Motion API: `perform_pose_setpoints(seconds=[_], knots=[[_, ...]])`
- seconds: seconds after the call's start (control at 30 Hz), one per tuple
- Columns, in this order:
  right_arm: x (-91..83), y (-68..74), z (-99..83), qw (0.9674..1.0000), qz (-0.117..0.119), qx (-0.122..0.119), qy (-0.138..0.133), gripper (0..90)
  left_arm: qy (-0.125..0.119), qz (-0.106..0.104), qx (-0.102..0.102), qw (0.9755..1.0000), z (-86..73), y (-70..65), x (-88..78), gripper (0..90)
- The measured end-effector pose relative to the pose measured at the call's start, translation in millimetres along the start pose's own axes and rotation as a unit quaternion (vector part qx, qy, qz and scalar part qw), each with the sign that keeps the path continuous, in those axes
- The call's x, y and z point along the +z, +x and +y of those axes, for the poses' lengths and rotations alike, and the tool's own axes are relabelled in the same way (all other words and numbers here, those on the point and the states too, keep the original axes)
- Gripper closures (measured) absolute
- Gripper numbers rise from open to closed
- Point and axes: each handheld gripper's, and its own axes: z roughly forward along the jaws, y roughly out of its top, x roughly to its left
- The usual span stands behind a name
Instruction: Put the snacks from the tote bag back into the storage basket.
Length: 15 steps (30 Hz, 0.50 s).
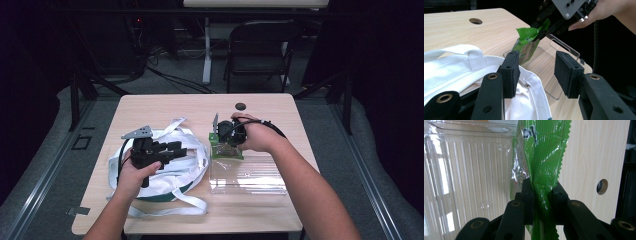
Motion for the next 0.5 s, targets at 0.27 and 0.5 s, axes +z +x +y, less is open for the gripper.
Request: perform_pose_setpoints(seconds=[0.27, 0.5], knots=[[2.8, -2.3, -1.6, 1.0000, -0.003, -0.002, -0.001, 75.1, 0.002, 0.002, -0.002, 1.0000, -0.6, 1.6, 0.9, 54.8], [6.4, -2.7, -2.7, 0.9998, -0.018, 0.001, 0.008, 68.3, 0.004, 0.003, -0.003, 1.0000, -1.2, 2.0, 1.8, 54.8]])
